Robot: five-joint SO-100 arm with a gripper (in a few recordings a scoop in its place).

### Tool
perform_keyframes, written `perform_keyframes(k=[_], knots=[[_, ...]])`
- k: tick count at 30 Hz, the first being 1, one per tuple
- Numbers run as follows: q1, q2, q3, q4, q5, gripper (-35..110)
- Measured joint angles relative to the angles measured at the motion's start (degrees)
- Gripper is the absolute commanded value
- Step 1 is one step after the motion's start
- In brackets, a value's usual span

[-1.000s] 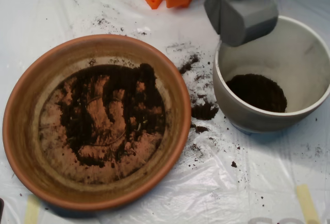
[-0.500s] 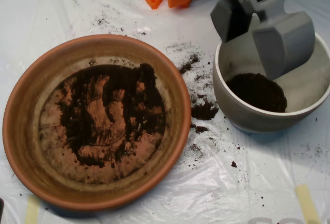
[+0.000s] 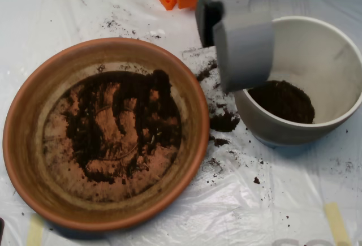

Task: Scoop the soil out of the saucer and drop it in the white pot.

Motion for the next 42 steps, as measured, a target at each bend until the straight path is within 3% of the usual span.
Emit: perform_keyframes(k=[15,27,42], knots=[[27.33,5.80,40.34,-24.96,-11.25,36],[36.04,-12.74,39.38,-33.66,-22.85,35],[38.76,-30.50,20.13,-29.97,-29.36,36]])
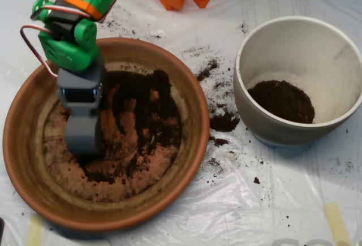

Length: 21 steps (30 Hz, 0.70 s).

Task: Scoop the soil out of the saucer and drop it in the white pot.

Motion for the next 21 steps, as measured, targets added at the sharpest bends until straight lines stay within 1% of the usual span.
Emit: perform_keyframes(k=[9,14,18,21], knots=[[-1.58,-6.42,-7.91,4.04,0.79,37],[-1.14,-6.94,-8.79,4.83,0.62,37],[0.18,-8.09,-9.84,4.83,-0.88,35],[0.97,-8.35,-10.55,5.36,-2.81,31]])
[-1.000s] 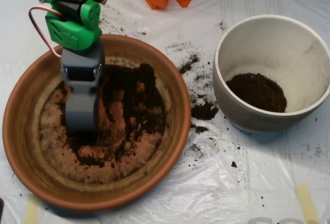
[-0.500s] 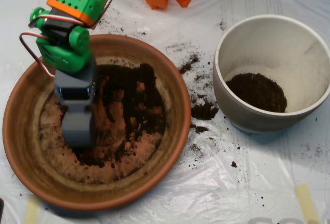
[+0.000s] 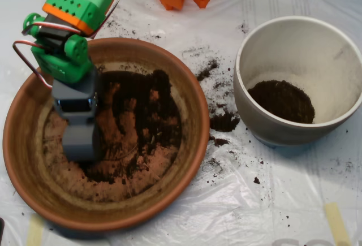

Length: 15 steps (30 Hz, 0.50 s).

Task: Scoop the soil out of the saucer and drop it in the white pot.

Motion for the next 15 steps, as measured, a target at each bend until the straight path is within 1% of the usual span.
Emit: perform_keyframes(k=[7,15], knots=[[1.93,0.26,-0.79,-0.18,-4.83,20],[2.72,5.71,7.65,-6.06,-8.17,8]])
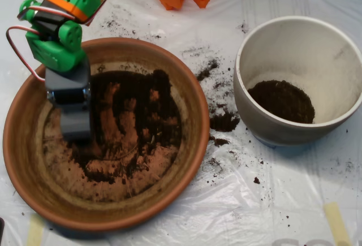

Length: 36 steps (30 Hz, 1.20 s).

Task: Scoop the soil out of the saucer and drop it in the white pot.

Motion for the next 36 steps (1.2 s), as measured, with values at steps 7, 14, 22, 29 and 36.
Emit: perform_keyframes(k=[7,14,22,29,36], knots=[[0.53,7.56,11.60,-6.15,-0.44,2],[0.18,11.25,16.44,-4.48,1.93,0],[-7.03,10.99,8.70,6.77,17.84,0],[-14.24,12.22,5.45,10.72,26.89,0],[-22.06,25.40,6.50,13.71,29.53,-1]])
